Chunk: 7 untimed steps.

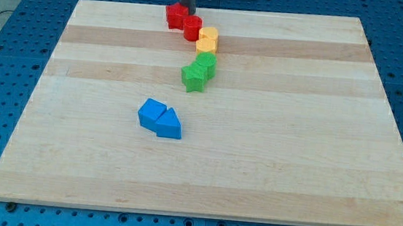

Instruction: Move the red star to the top left of the red circle

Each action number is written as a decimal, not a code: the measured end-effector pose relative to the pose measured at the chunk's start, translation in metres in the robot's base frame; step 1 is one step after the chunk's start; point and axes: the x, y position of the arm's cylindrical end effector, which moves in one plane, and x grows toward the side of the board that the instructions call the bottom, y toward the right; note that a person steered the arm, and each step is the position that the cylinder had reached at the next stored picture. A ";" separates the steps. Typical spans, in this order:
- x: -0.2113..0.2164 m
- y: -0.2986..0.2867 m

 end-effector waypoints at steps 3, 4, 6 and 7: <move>-0.006 -0.004; -0.006 -0.005; -0.006 -0.016; -0.005 -0.021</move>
